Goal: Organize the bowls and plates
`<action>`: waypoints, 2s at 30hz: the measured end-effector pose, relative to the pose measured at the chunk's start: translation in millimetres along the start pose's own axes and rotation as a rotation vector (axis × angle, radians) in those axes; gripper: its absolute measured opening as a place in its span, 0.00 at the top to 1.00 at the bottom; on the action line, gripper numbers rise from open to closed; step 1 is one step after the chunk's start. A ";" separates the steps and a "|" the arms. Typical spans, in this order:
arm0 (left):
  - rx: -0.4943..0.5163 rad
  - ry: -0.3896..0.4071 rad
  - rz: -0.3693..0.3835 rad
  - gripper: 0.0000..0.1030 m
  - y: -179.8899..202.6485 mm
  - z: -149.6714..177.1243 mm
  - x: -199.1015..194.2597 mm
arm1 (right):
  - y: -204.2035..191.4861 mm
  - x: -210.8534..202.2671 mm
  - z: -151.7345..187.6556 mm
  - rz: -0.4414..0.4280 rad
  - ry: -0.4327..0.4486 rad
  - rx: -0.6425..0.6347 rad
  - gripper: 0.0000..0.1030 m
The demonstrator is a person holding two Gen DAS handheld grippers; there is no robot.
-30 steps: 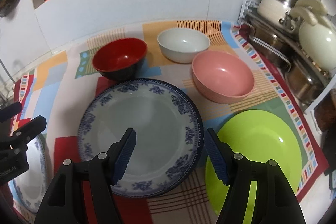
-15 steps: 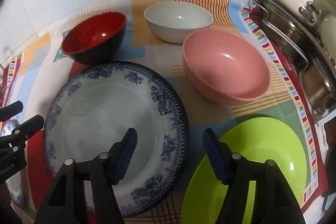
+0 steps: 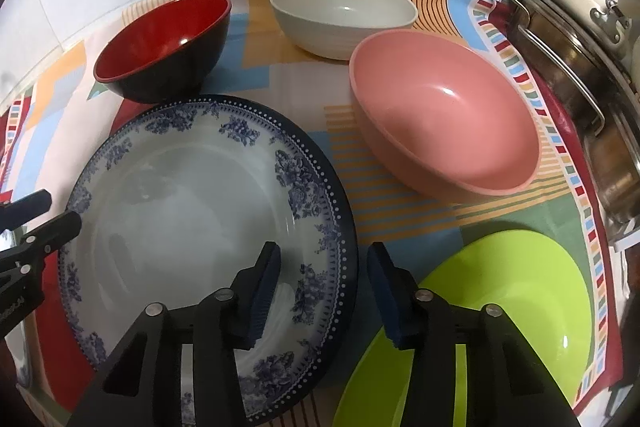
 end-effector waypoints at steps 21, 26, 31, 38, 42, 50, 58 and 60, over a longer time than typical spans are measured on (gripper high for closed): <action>-0.008 -0.013 -0.009 0.75 -9.8 12.5 -1.8 | -6.6 -8.3 3.1 0.006 0.007 0.014 0.65; -0.032 -0.001 -0.017 0.75 -21.5 19.6 -16.8 | -17.9 -22.7 5.8 0.006 0.024 0.004 0.65; -0.095 0.026 -0.037 0.75 -44.0 30.0 -37.1 | -41.1 -39.2 9.7 -0.006 0.041 -0.021 0.65; -0.194 0.081 -0.078 0.75 -87.1 49.8 -69.8 | -82.7 -64.6 6.2 -0.034 0.094 -0.053 0.65; -0.258 0.104 -0.096 0.75 -115.0 66.3 -89.3 | -113.6 -79.7 6.0 -0.055 0.121 -0.084 0.65; -0.367 0.115 -0.157 0.75 -169.3 107.1 -120.9 | -182.2 -98.5 20.8 -0.107 0.129 -0.177 0.65; -0.446 0.094 -0.203 0.75 -214.3 153.2 -139.4 | -246.7 -110.6 35.9 -0.154 0.123 -0.259 0.65; -0.467 0.089 -0.212 0.75 -225.5 163.3 -142.2 | -261.9 -111.1 41.6 -0.166 0.115 -0.277 0.65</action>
Point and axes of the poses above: each gripper's, at about its wrist camera, not at the fingertips, and x roughly the way its jaws point, y to its right, z to its underside, the point moved 10 cm from there along x, roughly the way its jaws point, and after that the axes turned 3 degrees about y, right-handed, at the moved point
